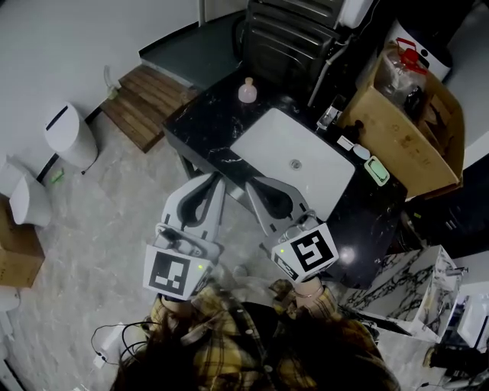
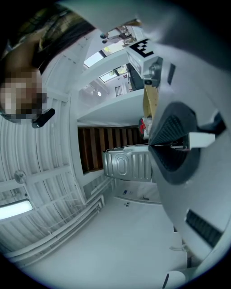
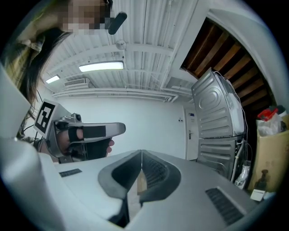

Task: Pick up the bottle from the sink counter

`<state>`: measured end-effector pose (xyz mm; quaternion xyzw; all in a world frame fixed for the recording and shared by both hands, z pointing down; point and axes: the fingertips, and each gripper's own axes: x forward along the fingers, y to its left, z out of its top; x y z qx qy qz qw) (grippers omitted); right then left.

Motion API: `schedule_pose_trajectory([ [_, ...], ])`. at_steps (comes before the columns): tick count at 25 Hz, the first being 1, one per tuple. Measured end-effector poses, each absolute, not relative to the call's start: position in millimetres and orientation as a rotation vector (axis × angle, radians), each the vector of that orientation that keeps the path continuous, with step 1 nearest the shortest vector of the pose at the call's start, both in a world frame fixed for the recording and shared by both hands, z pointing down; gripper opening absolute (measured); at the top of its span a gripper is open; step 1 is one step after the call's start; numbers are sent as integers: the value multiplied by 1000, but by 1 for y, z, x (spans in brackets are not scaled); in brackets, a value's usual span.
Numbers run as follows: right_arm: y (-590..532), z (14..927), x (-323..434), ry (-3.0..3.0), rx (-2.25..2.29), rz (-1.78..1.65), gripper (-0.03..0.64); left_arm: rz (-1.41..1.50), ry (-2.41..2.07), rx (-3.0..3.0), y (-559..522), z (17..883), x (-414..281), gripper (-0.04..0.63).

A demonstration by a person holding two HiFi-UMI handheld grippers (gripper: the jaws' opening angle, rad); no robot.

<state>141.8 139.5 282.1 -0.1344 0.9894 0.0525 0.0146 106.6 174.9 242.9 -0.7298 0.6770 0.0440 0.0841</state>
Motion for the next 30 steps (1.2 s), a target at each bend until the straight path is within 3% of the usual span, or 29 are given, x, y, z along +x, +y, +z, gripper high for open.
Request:
schedule_pose_trajectory([
  [12,88,287,83,3079,-365,146,17,143,2051,-2133,121,247,43,23],
  [30,-92,286,-80,3056,-751,111,17,114,1813,-2408,-64,248,-127,23],
])
